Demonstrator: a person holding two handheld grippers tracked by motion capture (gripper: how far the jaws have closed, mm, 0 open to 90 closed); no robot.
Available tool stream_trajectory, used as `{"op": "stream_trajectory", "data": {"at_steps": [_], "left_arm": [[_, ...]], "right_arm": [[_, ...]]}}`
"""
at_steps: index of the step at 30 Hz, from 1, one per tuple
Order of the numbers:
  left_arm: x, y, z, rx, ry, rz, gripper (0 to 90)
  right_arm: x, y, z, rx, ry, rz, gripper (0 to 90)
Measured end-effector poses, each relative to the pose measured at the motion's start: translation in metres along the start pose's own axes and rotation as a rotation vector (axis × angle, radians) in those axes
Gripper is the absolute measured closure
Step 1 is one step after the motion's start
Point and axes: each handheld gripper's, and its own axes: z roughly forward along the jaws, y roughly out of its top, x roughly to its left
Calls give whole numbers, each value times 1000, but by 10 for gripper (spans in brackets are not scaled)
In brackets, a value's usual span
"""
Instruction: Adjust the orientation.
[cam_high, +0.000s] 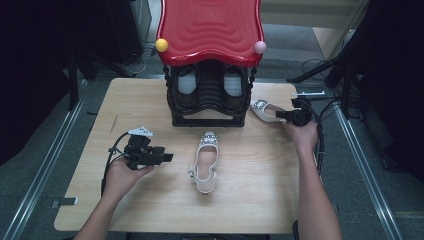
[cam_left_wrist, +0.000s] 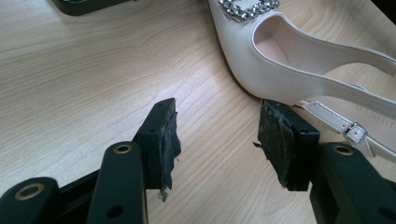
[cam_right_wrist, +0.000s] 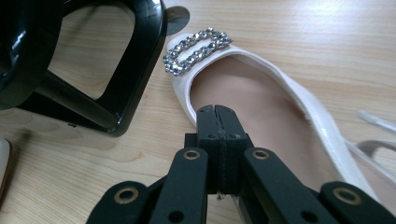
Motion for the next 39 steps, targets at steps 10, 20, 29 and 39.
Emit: {"op": "stream_trajectory", "data": {"at_steps": [10,20,29,39], "left_arm": [[1,3,1,-9,1,1,477],[3,8,6,-11,-13,5,478],[3,13,9,-4,-19,18,479],[2,16,13,3,-24,28,478]], "right_arm": [[-12,-5,-21,-33,-49,19,900],[-14,-17,-12,20,-19,32,900],[-4,-22,-9,24,20,31,900],[3,-24,-6,10,67,64,900]]}}
